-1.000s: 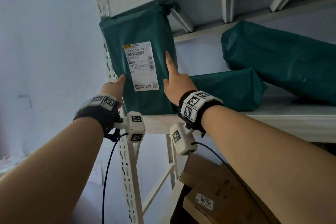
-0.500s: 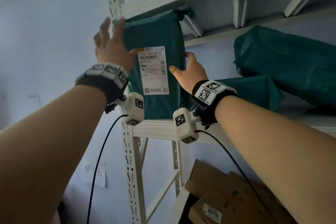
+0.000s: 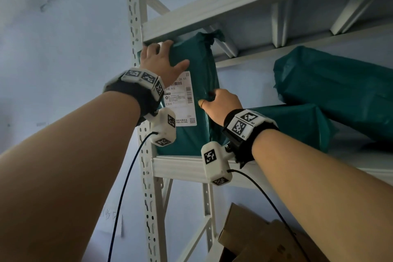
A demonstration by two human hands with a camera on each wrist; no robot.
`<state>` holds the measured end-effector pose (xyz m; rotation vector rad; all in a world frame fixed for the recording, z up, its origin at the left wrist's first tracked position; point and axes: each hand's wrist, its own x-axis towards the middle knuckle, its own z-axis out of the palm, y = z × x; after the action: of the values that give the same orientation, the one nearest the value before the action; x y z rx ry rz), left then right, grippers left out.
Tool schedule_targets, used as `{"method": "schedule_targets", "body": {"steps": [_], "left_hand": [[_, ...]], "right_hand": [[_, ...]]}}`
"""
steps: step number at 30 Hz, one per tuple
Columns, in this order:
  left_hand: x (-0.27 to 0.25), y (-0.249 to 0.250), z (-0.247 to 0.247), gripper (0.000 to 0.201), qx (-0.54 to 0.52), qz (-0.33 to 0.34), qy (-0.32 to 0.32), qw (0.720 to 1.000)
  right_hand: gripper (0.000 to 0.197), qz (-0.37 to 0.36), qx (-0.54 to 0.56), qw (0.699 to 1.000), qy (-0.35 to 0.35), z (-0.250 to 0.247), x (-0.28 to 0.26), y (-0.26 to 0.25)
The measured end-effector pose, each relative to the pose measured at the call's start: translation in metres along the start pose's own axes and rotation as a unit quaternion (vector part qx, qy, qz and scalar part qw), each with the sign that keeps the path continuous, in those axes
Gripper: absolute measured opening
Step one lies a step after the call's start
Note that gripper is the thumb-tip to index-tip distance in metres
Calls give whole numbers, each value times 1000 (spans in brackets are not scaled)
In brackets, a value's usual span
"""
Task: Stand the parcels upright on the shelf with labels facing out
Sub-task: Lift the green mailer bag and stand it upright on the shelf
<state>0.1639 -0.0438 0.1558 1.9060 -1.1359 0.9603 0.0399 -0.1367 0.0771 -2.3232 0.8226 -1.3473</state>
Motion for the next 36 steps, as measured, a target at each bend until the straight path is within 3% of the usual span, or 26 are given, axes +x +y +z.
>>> {"method": "schedule_targets", "body": {"steps": [3,12,17,24,27,31,36], "left_hand": [[5,7,5,79,-1,-16,-10,1000],[17,29,20,112,55,-81,-66,993],[27,46,35,104,21,-97,-60,993],[35,57,48,93,-52,-71,-64,994],[34,59,47,87,-69,-63,-56,994],[28,58,45,86,-78,-43,-40,995],[18,54,40,82,-88,-52,2,995]], "right_hand": [[45,4,-20,1000,-10,-2,3,3],[25,-19,-28,998,-56,-6,3,9],[30,2,21,993,-114,-11,0,20],[39,0,57,993,-103,-4,-7,30],[42,-36,12,994,-104,-6,-11,31],[50,-47,-169,980,-99,-13,-15,34],[23,-25,-213,970,-117,-27,-22,33]]}}
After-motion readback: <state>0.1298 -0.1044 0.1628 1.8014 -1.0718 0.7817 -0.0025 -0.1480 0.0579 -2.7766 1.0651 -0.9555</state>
